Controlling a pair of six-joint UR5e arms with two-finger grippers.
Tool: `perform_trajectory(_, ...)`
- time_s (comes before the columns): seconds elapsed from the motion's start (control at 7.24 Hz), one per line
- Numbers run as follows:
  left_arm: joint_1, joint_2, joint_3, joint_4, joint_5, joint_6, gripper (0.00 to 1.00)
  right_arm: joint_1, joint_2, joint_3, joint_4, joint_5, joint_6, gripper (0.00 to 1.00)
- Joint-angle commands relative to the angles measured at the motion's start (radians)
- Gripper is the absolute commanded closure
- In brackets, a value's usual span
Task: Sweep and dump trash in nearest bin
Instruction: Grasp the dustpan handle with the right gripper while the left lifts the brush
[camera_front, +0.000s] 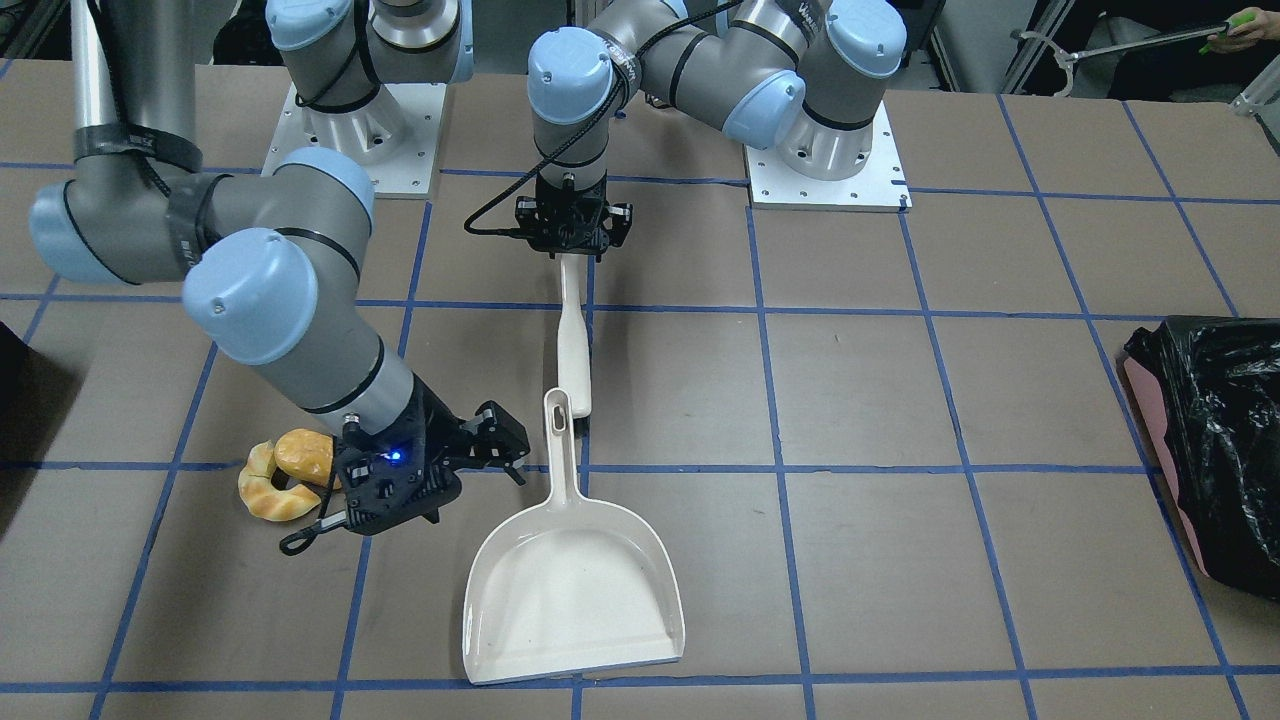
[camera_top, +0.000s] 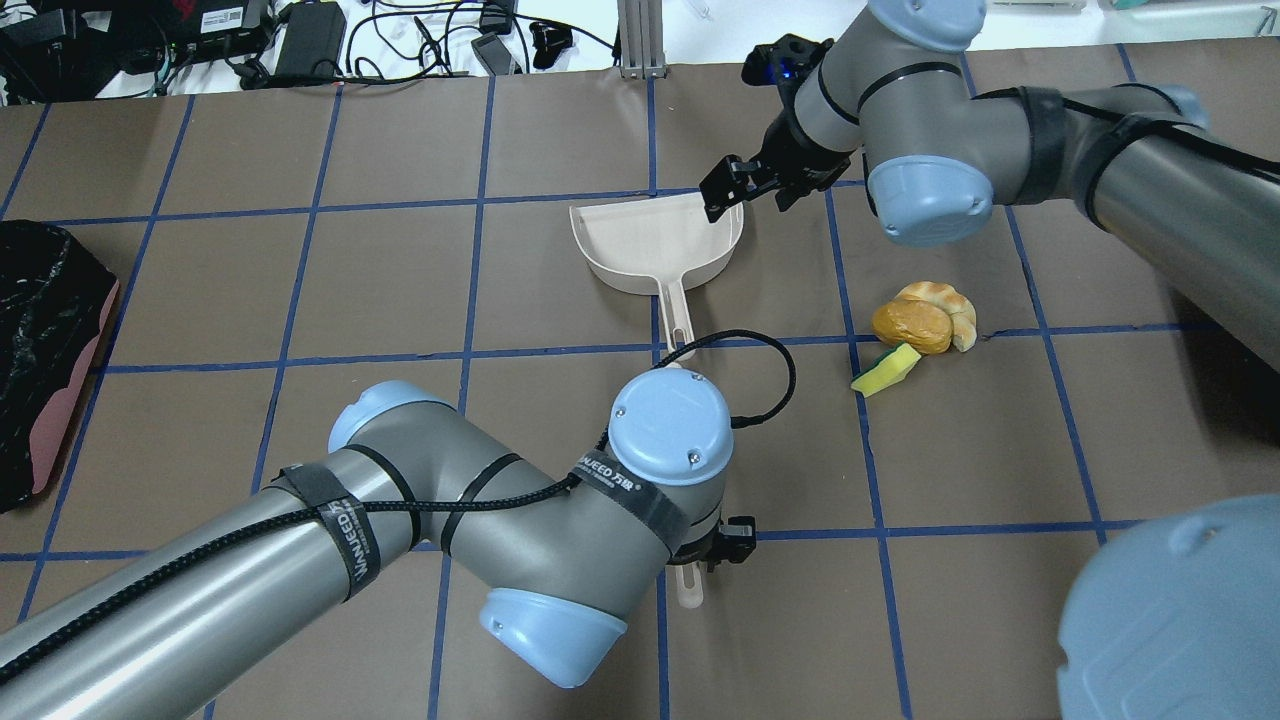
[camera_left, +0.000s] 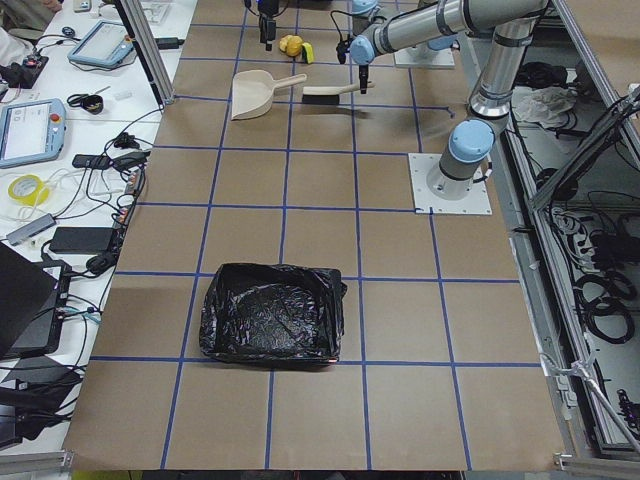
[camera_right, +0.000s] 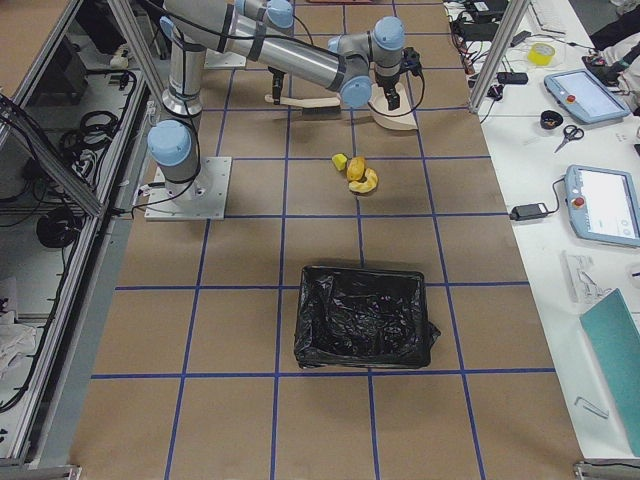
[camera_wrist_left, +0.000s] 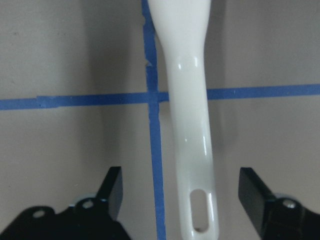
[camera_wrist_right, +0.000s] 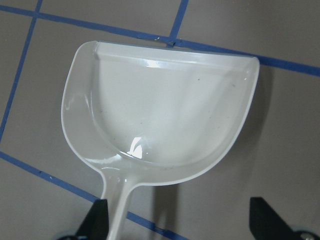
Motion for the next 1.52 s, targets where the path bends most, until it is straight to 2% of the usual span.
perform_trajectory(0.0, 0.0, -0.001, 0.0, -0.007, -0.014, -0.008, 1.0, 0.095, 0.037, 0.001, 0.006, -0.026, 0.146, 0.0)
perform_trajectory(0.28, 0.0, 0.019, 0.004, -0.012, -0.022, -0.023, 1.0, 0.143, 0.062, 0.008, 0.015, -0.114, 0.151, 0.0)
perform_trajectory(0.41, 0.001, 0.041, 0.006, -0.042, -0.009, -0.031, 1.0, 0.15, 0.069, 0.002, 0.064, -0.131, 0.221, 0.01)
perform_trajectory(0.69, 0.014, 0.064, 0.032, -0.143, 0.0, -0.033, 1.0, 0.17, 0.074, 0.007, 0.096, -0.132, 0.275, 0.15)
perform_trajectory(0.97, 0.018, 0.111, 0.07, -0.306, 0.033, -0.075, 1.0, 0.17, 0.075, 0.01, 0.101, -0.135, 0.274, 0.5)
perform_trajectory(1.1, 0.044, 0.127, 0.074, -0.335, 0.034, -0.065, 1.0, 0.17, 0.075, 0.007, 0.109, -0.167, 0.272, 0.68)
perform_trajectory(1.38, 0.138, 0.165, 0.078, -0.374, 0.034, 0.005, 1.0, 0.17, 0.075, 0.005, 0.112, -0.17, 0.272, 0.82)
